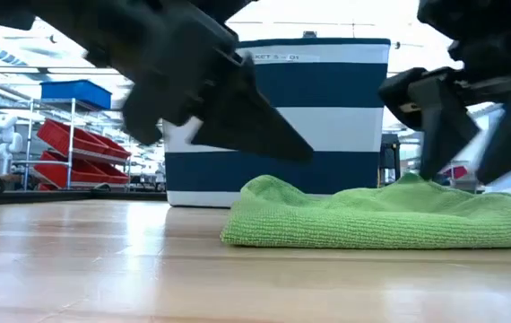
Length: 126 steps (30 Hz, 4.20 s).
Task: Fold towel
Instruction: Fold the green towel, then stack the folded green towel on the folded brown towel
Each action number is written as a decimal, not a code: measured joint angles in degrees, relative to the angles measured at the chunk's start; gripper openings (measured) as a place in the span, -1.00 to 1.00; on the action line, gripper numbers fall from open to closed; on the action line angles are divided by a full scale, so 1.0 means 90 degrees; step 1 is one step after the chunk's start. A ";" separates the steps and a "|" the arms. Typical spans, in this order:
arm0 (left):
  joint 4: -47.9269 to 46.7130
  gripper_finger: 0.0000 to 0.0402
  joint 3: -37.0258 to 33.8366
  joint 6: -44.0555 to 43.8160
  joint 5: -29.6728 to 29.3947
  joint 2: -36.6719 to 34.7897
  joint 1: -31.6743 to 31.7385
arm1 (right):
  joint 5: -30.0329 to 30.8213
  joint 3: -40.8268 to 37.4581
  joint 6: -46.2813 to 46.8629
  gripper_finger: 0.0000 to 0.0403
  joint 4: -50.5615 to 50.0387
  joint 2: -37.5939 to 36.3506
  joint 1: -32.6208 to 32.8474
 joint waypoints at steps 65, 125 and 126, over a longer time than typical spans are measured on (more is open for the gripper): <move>0.0255 -0.96 -0.0020 -0.0161 0.1171 0.0644 0.0123 | 0.1548 0.0423 -0.1032 -1.00 -0.1582 -0.0657 0.0127; 0.1908 -0.95 0.1734 0.1603 0.4157 0.0967 0.2455 | -0.0405 0.0803 0.2076 -1.00 -0.7667 -0.5783 0.0708; 0.1987 -0.95 0.1734 0.1597 0.4170 0.1023 0.2455 | -0.0486 0.0777 0.2152 -1.00 -0.7666 -0.5786 0.0708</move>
